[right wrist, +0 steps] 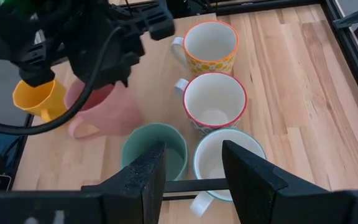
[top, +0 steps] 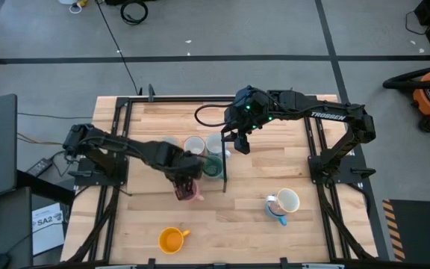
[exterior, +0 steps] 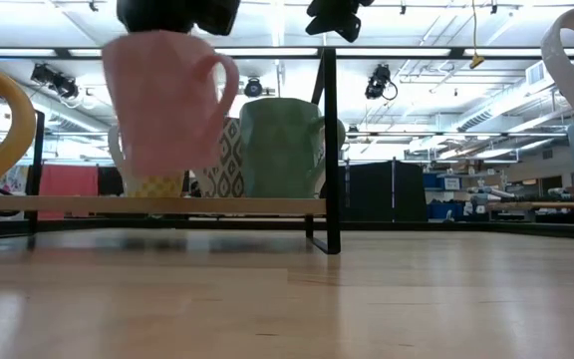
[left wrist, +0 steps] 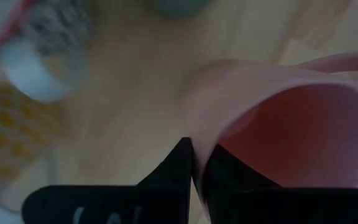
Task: Place coffee mugs
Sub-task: Put the pink mug on the shelf
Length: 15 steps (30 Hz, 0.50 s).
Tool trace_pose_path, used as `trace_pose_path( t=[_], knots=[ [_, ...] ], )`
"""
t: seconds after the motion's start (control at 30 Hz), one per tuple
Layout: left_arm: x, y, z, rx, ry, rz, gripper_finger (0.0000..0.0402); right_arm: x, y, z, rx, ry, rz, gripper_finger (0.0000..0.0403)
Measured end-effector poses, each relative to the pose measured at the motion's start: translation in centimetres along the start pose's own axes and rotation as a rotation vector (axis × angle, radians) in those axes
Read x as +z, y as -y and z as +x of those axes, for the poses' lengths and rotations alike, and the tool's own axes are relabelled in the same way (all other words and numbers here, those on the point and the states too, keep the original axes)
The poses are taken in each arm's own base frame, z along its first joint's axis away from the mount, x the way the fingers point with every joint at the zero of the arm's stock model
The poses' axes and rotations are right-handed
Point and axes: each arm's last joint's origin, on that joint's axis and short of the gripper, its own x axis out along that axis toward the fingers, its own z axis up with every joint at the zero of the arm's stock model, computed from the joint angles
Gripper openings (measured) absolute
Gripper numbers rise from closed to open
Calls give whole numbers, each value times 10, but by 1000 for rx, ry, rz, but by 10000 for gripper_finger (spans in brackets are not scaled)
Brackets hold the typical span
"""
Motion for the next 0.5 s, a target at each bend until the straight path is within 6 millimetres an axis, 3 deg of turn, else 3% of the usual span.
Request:
trace_pose_path(
  t=[0.3, 0.5],
  knots=[
    [13, -28, 1, 52, -19, -40, 28, 0, 0, 0, 0, 0, 0, 163],
    [16, -35, 1, 56, -16, -65, 29, 0, 0, 0, 0, 0, 0, 163]
  ],
)
